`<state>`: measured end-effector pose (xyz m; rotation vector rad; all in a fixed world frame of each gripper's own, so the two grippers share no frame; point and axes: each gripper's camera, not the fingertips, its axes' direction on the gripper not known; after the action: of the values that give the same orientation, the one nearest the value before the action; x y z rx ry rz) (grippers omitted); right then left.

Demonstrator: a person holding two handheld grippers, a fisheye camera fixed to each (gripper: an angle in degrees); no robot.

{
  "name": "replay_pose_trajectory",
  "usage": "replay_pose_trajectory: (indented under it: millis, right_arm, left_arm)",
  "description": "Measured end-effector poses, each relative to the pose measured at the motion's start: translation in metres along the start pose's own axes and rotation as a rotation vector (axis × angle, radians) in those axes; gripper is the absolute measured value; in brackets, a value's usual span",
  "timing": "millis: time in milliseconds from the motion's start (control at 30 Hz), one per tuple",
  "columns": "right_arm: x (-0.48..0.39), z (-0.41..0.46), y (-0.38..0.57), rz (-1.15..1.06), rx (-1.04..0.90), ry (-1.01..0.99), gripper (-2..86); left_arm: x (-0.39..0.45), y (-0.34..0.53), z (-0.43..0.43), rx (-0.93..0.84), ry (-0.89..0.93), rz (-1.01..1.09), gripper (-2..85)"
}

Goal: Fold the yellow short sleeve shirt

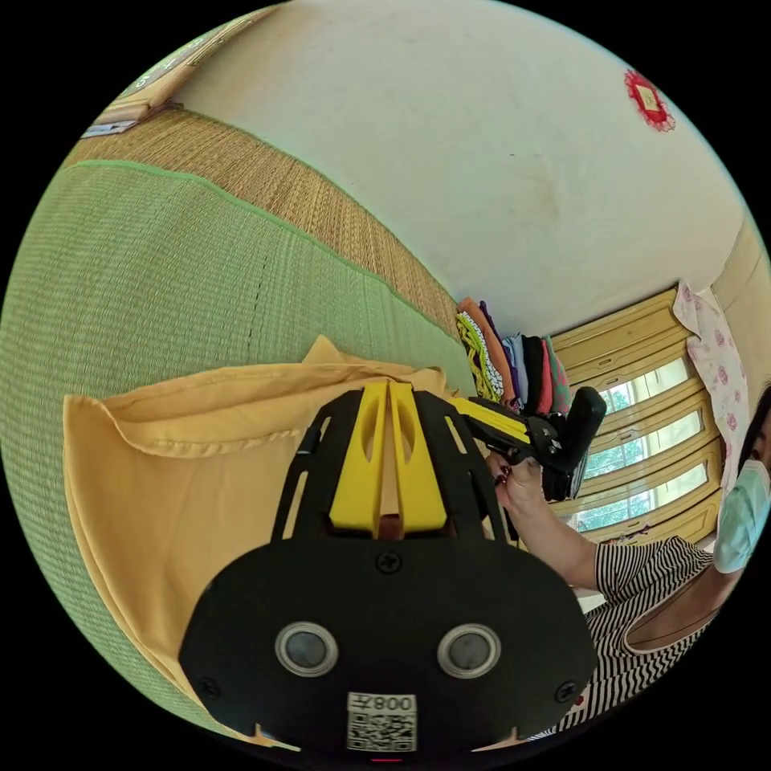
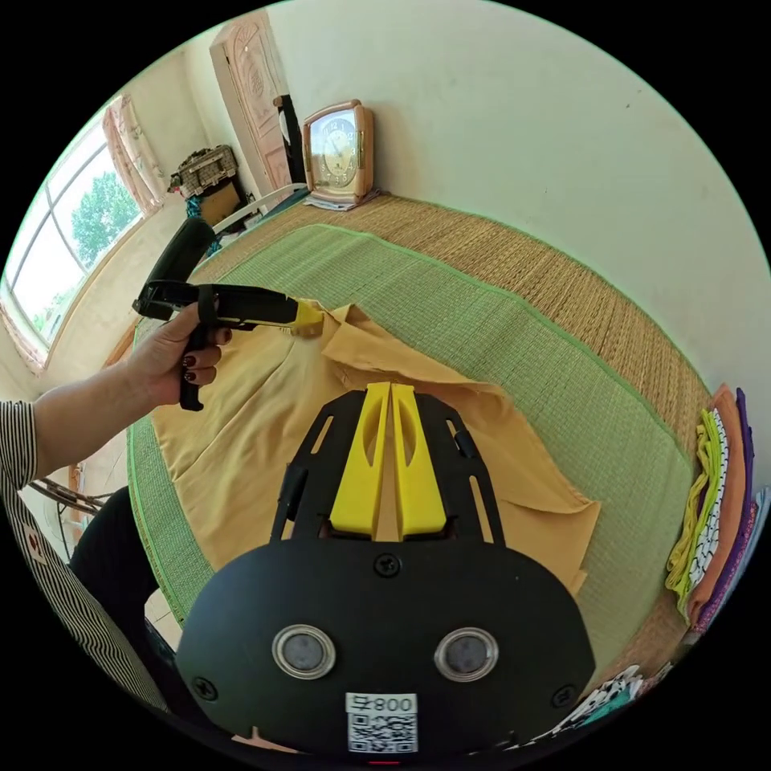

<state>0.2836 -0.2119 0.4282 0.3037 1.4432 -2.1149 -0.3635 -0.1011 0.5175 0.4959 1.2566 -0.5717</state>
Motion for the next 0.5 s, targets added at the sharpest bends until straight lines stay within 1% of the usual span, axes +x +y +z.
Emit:
replay_pose_trajectory:
  millis: [100, 200, 267, 333, 400, 500]
  right_arm:
    - [0.0, -0.015, -0.005, 0.021, 0.057, 0.052, 0.1]
    - [-0.007, -0.027, 0.0, 0.022, 0.1, 0.032, 0.1]
    - [-0.017, -0.028, 0.007, -0.006, 0.094, 0.018, 0.1]
    - [-0.029, -0.022, 0.016, -0.054, 0.054, -0.014, 0.1]
    - [-0.044, 0.002, 0.024, -0.107, -0.071, -0.059, 0.1]
    - [-0.056, 0.028, 0.027, -0.126, -0.151, -0.026, 0.1]
  left_arm:
    - [0.004, -0.013, 0.004, 0.016, -0.025, 0.005, 0.4]
    - [0.004, -0.015, 0.005, 0.055, -0.009, -0.006, 0.4]
    - [0.007, -0.009, 0.003, 0.083, 0.002, 0.01, 0.4]
    - [0.01, 0.001, 0.005, 0.066, 0.004, 0.031, 0.4]
    - [0.016, 0.013, 0.01, 0.027, -0.015, 0.062, 0.3]
    - [0.022, 0.035, 0.024, -0.056, -0.041, 0.097, 0.3]
